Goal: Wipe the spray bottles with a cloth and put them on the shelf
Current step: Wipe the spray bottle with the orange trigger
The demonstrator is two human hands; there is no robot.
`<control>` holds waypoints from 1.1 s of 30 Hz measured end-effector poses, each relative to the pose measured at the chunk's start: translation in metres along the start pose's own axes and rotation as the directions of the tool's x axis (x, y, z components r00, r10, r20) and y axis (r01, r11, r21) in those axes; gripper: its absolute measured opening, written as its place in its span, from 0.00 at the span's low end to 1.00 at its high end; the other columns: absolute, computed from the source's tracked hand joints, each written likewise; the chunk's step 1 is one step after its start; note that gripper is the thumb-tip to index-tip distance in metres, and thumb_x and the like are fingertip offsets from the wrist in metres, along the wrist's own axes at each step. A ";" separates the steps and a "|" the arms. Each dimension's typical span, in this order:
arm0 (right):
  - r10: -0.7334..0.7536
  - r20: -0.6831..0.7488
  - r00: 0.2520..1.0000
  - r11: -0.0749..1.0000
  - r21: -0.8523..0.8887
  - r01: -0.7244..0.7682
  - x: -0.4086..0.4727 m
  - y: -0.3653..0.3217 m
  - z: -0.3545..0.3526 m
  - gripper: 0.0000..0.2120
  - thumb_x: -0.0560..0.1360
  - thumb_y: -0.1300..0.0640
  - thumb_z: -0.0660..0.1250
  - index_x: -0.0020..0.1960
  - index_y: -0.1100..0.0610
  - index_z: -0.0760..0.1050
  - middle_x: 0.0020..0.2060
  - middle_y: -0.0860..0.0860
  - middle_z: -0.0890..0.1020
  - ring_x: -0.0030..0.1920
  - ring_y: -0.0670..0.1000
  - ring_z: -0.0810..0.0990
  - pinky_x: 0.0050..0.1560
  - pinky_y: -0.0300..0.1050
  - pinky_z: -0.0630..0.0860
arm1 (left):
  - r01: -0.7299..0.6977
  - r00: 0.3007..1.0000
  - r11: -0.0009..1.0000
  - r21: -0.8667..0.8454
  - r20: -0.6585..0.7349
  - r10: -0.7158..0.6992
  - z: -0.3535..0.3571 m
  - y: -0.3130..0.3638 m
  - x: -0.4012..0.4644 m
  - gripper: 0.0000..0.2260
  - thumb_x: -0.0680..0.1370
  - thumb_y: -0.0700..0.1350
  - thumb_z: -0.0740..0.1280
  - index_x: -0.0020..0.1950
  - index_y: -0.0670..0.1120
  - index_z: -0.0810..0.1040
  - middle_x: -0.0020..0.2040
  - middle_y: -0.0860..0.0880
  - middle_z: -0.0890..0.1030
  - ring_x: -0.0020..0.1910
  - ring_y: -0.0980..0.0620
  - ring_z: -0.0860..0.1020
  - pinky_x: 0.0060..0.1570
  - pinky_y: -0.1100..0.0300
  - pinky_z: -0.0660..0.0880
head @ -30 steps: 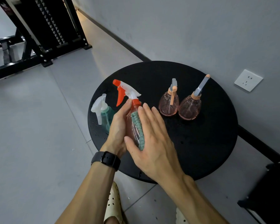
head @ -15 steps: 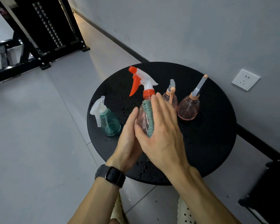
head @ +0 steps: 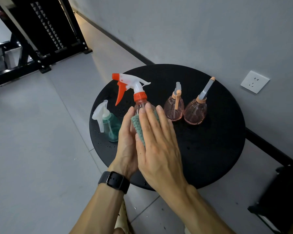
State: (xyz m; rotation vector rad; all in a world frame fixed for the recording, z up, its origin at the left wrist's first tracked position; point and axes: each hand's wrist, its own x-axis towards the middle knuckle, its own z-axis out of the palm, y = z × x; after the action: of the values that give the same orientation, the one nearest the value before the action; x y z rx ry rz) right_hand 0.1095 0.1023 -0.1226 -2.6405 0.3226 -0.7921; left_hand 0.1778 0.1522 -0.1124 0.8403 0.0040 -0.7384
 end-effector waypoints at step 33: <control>0.034 0.012 0.999 0.988 0.152 -0.035 0.007 0.013 -0.005 0.25 0.80 0.54 0.51 0.76 0.60 0.60 0.77 0.54 0.61 0.78 0.52 0.53 0.74 0.58 0.59 | 0.020 0.997 0.988 0.155 0.065 -0.031 0.000 -0.008 -0.003 0.19 0.83 0.57 0.57 0.55 0.46 0.82 0.49 0.47 0.84 0.52 0.51 0.82 0.57 0.57 0.75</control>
State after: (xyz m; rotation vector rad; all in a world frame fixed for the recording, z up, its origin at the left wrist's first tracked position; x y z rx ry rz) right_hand 0.1107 0.0873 -0.1209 -2.4888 0.2926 -0.7620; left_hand 0.1707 0.1508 -0.1173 0.9640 -0.1043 -0.7982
